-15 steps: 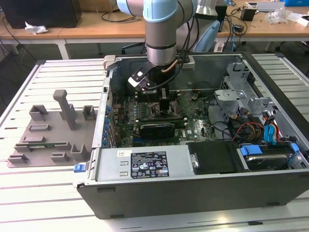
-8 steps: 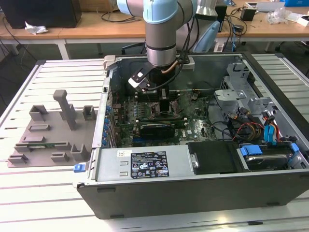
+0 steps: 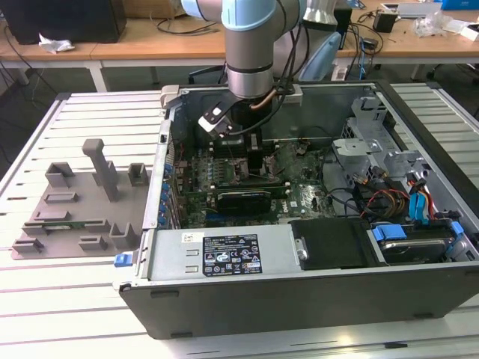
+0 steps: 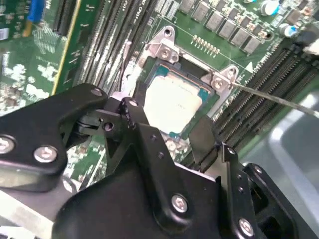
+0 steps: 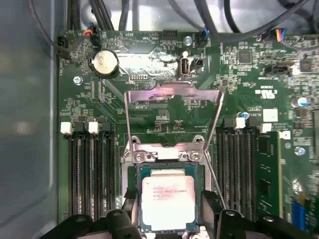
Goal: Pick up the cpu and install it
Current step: 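Place the cpu into insertion slot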
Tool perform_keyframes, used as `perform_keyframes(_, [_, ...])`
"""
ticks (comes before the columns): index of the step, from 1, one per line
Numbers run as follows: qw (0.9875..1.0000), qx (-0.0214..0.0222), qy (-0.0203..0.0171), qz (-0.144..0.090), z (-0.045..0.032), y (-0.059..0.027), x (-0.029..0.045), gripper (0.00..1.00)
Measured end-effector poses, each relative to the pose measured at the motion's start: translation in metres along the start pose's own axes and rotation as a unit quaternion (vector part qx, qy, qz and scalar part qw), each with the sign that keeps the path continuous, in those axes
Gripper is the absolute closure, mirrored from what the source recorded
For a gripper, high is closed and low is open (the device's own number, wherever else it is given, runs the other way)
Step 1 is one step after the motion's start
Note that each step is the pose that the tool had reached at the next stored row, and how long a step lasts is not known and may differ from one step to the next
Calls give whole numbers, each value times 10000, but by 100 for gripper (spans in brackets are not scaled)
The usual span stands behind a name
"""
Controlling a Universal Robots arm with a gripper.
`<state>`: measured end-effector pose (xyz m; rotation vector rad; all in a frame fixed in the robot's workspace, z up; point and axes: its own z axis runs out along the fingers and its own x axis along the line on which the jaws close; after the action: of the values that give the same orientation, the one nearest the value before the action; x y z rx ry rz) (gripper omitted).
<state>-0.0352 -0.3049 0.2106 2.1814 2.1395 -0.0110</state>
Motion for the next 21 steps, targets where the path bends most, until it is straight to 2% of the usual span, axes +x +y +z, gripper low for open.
perform_keyframes(1, [10000, 0, 0, 0, -65, 4, -4, 38])
perform_keyframes(6, [10000, 0, 0, 0, -200, 12, -13, 38])
perform_keyframes(13, [10000, 0, 0, 0, -209, 12, -14, 40])
perform_keyframes(14, [10000, 0, 0, 0, -210, 12, -14, 53])
perform_keyframes(15, [10000, 0, 0, 0, -211, 12, -14, 53])
perform_keyframes(18, [10000, 0, 0, 0, -216, 12, -14, 71])
perform_keyframes(19, [10000, 0, 0, 0, -217, 12, -14, 71])
perform_keyframes(21, [10000, 0, 0, 0, -221, 13, -14, 83])
